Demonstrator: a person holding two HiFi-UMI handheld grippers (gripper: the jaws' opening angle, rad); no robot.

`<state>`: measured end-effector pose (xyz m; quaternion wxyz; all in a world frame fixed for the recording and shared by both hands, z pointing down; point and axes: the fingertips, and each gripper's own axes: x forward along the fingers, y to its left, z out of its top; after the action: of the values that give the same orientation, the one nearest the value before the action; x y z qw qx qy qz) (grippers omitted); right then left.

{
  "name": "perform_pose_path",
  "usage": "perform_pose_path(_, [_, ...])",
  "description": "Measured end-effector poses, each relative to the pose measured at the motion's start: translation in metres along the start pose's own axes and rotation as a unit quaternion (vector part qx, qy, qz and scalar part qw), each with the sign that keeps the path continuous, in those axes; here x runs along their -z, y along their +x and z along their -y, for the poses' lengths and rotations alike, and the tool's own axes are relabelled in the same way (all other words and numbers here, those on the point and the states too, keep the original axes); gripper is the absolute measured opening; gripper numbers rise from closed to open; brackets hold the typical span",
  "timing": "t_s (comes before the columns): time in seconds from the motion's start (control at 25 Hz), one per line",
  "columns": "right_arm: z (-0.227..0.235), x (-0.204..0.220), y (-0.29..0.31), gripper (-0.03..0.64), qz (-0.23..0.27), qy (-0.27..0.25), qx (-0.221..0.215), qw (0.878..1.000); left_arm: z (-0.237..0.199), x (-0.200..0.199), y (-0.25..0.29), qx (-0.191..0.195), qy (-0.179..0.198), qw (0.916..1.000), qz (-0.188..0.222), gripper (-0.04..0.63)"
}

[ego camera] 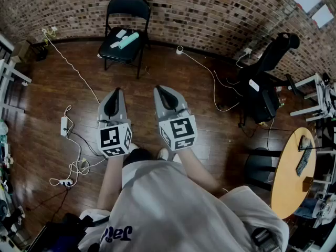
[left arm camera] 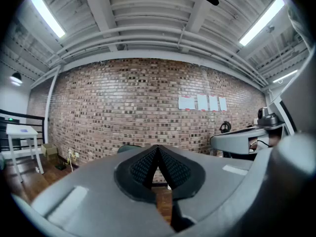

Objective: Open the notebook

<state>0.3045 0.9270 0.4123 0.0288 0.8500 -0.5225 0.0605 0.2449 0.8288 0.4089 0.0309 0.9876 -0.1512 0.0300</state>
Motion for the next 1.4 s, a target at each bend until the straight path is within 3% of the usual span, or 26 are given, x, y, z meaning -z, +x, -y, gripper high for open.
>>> perform_pose_path(0.24, [-0.051, -0.02, 0.059, -0.012, 0.002, -0.031, -0.07, 0.997, -0.069, -0.01, 0.006, -0.047, -0.006, 0.9988, 0.005, 0.016])
perform_pose_path(0.56, [-0.16, -0.037, 0.153, -0.012, 0.005, -0.058, -0.19, 0.98, -0.191, -0.022, -0.024, -0.139, -0.036, 0.9895, 0.012, 0.017])
perform_pose_path(0.96, [-0.296, -0.039, 0.216, -0.012, 0.003, -0.066, -0.312, 0.948, -0.317, -0.016, -0.094, -0.262, -0.043, 0.964, 0.008, 0.017])
perform_pose_path(1.16, [-0.334, -0.044, 0.246, -0.012, 0.006, -0.066, -0.368, 0.927, -0.354, -0.013, -0.108, -0.313, -0.048, 0.9484, 0.009, 0.017])
perform_pose_path(1.4, [-0.354, -0.051, 0.295, -0.012, 0.018, -0.068, -0.423, 0.904, -0.39, -0.015, -0.086, -0.36, -0.046, 0.9319, 0.015, 0.017])
